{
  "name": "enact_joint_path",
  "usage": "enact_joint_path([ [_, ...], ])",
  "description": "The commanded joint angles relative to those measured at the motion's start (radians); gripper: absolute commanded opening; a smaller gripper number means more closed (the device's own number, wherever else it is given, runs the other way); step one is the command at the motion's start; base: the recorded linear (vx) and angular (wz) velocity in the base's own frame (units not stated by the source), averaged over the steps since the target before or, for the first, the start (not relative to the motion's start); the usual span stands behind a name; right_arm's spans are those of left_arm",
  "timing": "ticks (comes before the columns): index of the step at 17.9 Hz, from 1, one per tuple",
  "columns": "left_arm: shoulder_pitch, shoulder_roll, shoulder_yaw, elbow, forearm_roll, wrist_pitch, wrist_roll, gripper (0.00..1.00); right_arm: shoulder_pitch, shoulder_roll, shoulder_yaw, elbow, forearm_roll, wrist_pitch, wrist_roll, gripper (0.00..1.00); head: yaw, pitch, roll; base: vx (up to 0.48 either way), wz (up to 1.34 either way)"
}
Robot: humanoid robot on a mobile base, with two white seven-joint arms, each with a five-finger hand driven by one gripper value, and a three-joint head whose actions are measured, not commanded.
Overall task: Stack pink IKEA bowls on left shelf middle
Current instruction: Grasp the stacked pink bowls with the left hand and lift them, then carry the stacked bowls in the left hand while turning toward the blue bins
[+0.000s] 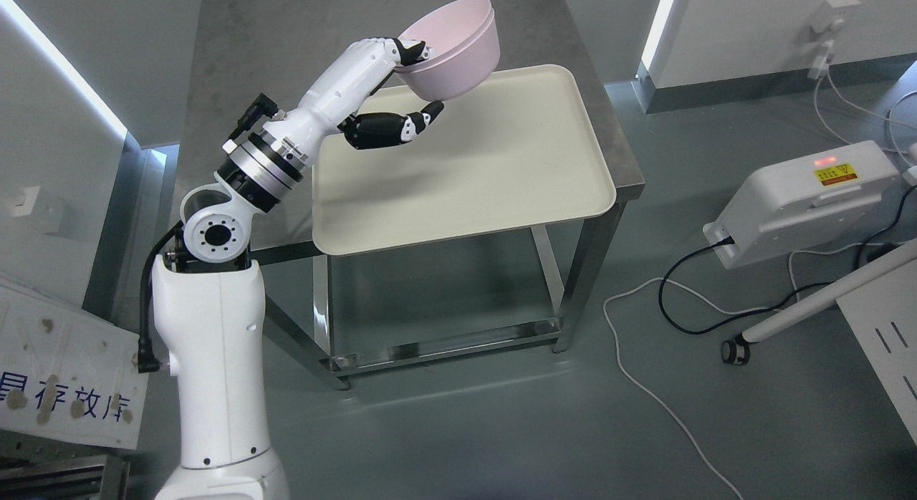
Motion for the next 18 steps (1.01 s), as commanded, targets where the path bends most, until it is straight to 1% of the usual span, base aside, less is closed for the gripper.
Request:
enact_joint_path([
  [1,0.001,0.017,0.044,-0.069,0.014,0.001,0.0,0.03,0.0,-0.017,0.0,0.0,0.0,0.001,0.0,1.0,0.0,0.0,0.0,0.0,0.0],
  [6,0.0,0.017,0.045,-0.072,0.03,0.004,0.0,0.03,0.0,-0.017,0.0,0.0,0.0,0.001,0.0,1.0,0.0,0.0,0.0,-0.007,-0.01],
  [11,0.0,0.017,0.079,-0.072,0.03,0.007,0.0,0.03,0.0,-0.017,0.0,0.0,0.0,0.001,0.0,1.0,0.0,0.0,0.0,-0.074,-0.06],
  [18,-0.002,0.017,0.084,-0.078,0.03,0.013,-0.009,0.03,0.0,-0.017,0.0,0.0,0.0,0.001,-0.002,1.0,0.0,0.0,0.0,-0.214,-0.12],
])
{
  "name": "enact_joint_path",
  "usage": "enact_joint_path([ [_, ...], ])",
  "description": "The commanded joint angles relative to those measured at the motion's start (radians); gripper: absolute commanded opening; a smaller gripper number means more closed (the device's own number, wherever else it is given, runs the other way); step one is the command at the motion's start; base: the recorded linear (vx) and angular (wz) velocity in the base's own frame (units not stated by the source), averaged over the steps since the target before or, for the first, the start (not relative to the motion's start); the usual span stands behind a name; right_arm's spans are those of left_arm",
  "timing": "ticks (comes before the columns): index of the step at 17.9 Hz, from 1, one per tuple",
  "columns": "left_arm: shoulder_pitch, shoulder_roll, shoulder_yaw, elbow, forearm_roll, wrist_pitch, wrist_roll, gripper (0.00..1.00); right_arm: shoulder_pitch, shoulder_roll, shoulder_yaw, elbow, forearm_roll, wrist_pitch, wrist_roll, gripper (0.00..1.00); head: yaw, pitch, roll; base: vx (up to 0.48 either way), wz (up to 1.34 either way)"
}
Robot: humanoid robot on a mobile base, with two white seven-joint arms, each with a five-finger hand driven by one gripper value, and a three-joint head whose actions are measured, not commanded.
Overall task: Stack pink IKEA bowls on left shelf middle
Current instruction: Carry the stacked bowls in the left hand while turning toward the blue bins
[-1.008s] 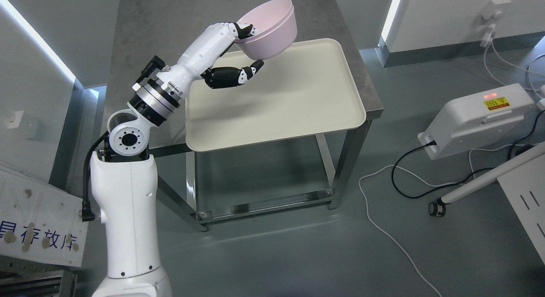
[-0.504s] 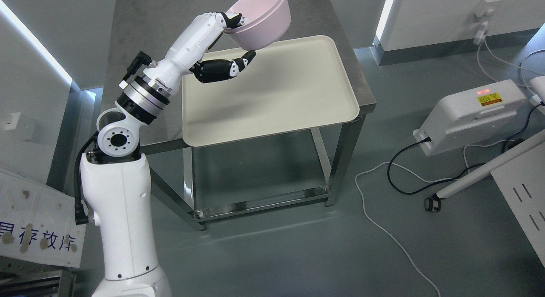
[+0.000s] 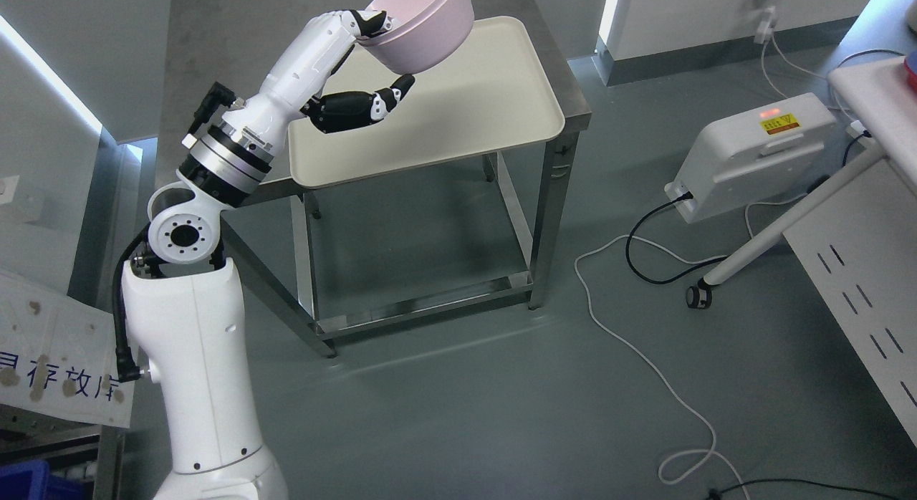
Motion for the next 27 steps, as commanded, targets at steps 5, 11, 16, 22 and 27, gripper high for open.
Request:
enact_joint_path([
  [5,-0.009,0.017,0.025,-0.058,0.001,-0.005,-0.04,0.04,0.0,-0.017,0.0,0.0,0.0,0.001,-0.005,1.0,0.0,0.0,0.0,-0.322,-0.07],
  [11,0.005,0.017,0.04,-0.061,0.001,-0.009,-0.043,0.04,0.0,-0.017,0.0,0.0,0.0,0.001,-0.005,1.0,0.0,0.0,0.0,-0.366,0.14],
  [16,0.007,0.017,0.043,-0.063,0.001,-0.01,-0.041,0.04,0.0,-0.017,0.0,0.0,0.0,0.001,-0.005,1.0,0.0,0.0,0.0,-0.325,0.42],
  [22,-0.059,0.017,-0.05,-0.069,0.003,0.001,-0.029,0.04,0.0,-0.017,0.0,0.0,0.0,0.001,-0.005,1.0,0.0,0.0,0.0,-0.268,0.82],
  [27,-0.177,0.017,-0.188,-0.071,-0.002,0.142,0.035,0.04,0.0,-0.017,0.0,0.0,0.0,0.001,-0.006,1.0,0.0,0.0,0.0,-0.223,1.05],
])
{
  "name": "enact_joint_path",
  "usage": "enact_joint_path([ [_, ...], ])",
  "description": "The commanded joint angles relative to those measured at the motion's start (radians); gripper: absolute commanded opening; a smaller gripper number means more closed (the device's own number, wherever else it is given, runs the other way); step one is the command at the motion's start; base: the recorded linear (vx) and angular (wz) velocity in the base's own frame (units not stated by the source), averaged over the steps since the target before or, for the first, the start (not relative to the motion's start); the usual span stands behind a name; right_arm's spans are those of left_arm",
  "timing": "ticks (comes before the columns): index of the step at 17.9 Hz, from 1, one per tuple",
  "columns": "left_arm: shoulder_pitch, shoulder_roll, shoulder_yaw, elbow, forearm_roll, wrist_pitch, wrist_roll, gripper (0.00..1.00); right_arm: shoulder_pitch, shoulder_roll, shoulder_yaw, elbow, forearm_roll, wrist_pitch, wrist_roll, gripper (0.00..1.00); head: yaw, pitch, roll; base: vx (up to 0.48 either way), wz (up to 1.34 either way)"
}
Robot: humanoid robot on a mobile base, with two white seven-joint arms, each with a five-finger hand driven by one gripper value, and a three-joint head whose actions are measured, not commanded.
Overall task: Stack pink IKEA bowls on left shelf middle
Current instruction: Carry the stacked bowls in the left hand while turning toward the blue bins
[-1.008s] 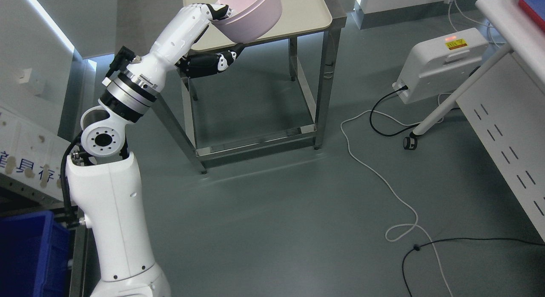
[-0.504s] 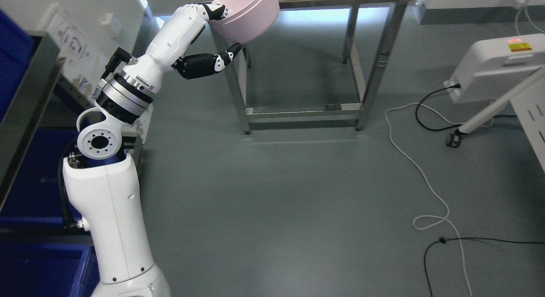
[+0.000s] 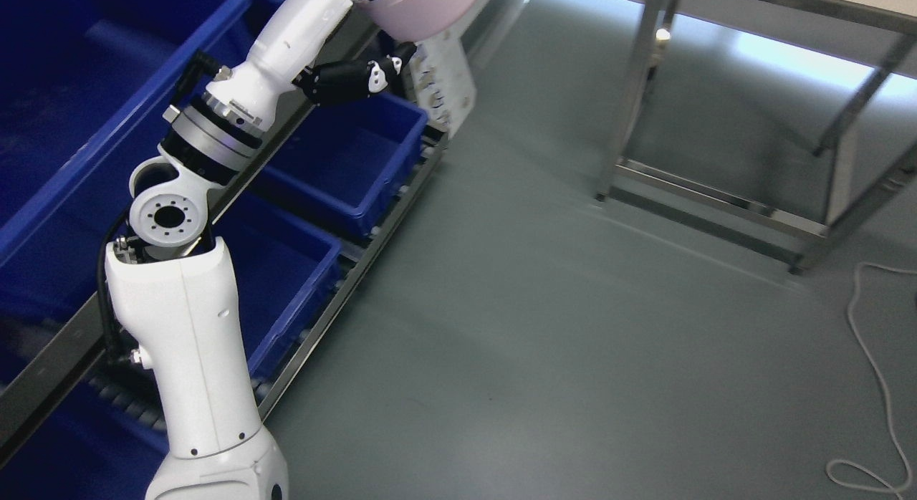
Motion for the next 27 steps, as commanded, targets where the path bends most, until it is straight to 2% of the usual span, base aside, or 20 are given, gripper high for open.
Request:
enact_joint_path([
  [1,-0.108,0.017,-0.152,-0.011,-0.01,0.072,0.027,0.04,0.0,-0.017,0.0,0.0,0.0,0.001,0.001,1.0,0.0,0.0,0.0,-0.233,1.06],
  [8,-0.123,0.017,-0.169,-0.036,-0.03,0.101,0.024,0.04,0.0,-0.017,0.0,0.0,0.0,0.001,0.001,1.0,0.0,0.0,0.0,-0.169,1.18],
  [15,-0.122,0.017,-0.082,-0.036,-0.076,0.123,0.016,0.05,0.0,-0.017,0.0,0.0,0.0,0.001,0.001,1.0,0.0,0.0,0.0,-0.015,0.99],
  [19,-0.128,0.023,-0.082,-0.031,-0.084,0.184,-0.002,0.05,0.0,-0.017,0.0,0.0,0.0,0.001,0.001,1.0,0.0,0.0,0.0,0.083,0.6],
  [24,-0.134,0.09,-0.082,-0.03,-0.084,0.233,-0.007,0.06,0.0,-0.017,0.0,0.0,0.0,0.001,0.001,1.0,0.0,-0.001,0.0,0.11,0.29],
  [27,-0.119,0.094,-0.097,-0.028,-0.085,0.256,-0.049,0.06,0.0,-0.017,0.0,0.0,0.0,0.001,0.001,1.0,0.0,-0.001,0.0,0.114,0.03],
])
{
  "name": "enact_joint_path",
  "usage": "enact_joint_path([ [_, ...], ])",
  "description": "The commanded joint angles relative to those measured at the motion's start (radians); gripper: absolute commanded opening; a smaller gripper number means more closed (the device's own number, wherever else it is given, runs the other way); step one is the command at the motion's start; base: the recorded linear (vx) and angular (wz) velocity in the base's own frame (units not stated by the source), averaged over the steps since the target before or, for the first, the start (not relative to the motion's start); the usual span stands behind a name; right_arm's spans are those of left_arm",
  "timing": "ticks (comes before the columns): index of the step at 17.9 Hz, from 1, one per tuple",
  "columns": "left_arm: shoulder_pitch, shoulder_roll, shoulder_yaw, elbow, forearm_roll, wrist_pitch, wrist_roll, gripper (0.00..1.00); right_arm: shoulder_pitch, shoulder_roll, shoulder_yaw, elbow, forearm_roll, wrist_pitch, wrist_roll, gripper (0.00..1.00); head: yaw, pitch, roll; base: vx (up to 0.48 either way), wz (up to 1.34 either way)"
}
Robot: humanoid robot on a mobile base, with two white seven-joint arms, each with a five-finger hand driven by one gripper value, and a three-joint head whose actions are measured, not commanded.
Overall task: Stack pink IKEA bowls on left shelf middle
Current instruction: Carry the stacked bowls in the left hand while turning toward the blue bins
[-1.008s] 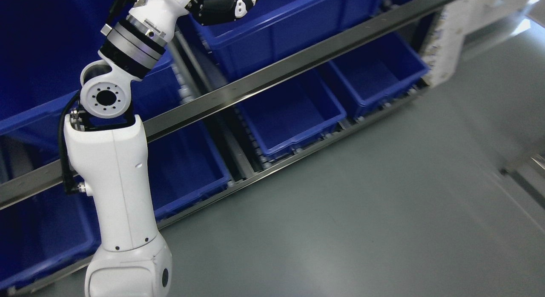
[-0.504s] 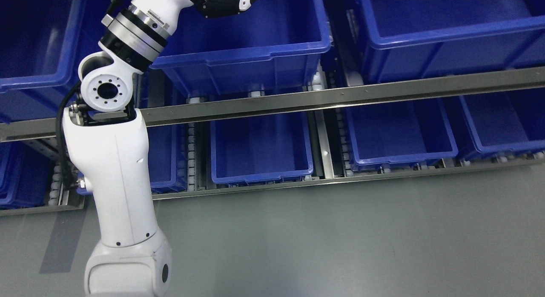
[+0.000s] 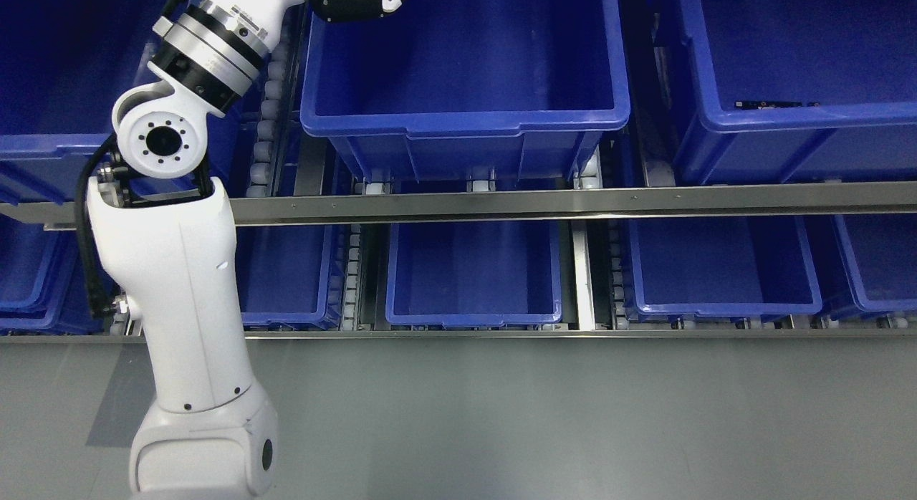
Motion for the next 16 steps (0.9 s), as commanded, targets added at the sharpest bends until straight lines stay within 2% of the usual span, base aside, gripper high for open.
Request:
enact_joint_path([
  [1,0.013,0.056,-0.017,0.004,-0.004,0.036,-0.077,0.05,0.0,-0.017,0.0,0.0,0.0,0.001,-0.002,1.0,0.0,0.0,0.0,0.123,-0.08],
  [5,0.015,0.059,-0.022,0.01,-0.007,0.067,-0.128,0.04,0.0,-0.017,0.0,0.0,0.0,0.001,0.0,1.0,0.0,0.0,0.0,0.112,-0.12],
  [8,0.058,0.091,-0.016,0.006,-0.004,0.066,-0.145,0.05,0.0,-0.017,0.0,0.0,0.0,0.001,0.0,1.0,0.0,0.0,0.0,0.101,-0.16],
  [16,0.073,0.094,-0.045,0.01,-0.006,0.096,-0.231,0.06,0.0,-0.017,0.0,0.0,0.0,0.001,0.0,1.0,0.0,0.0,0.0,0.074,-0.15],
])
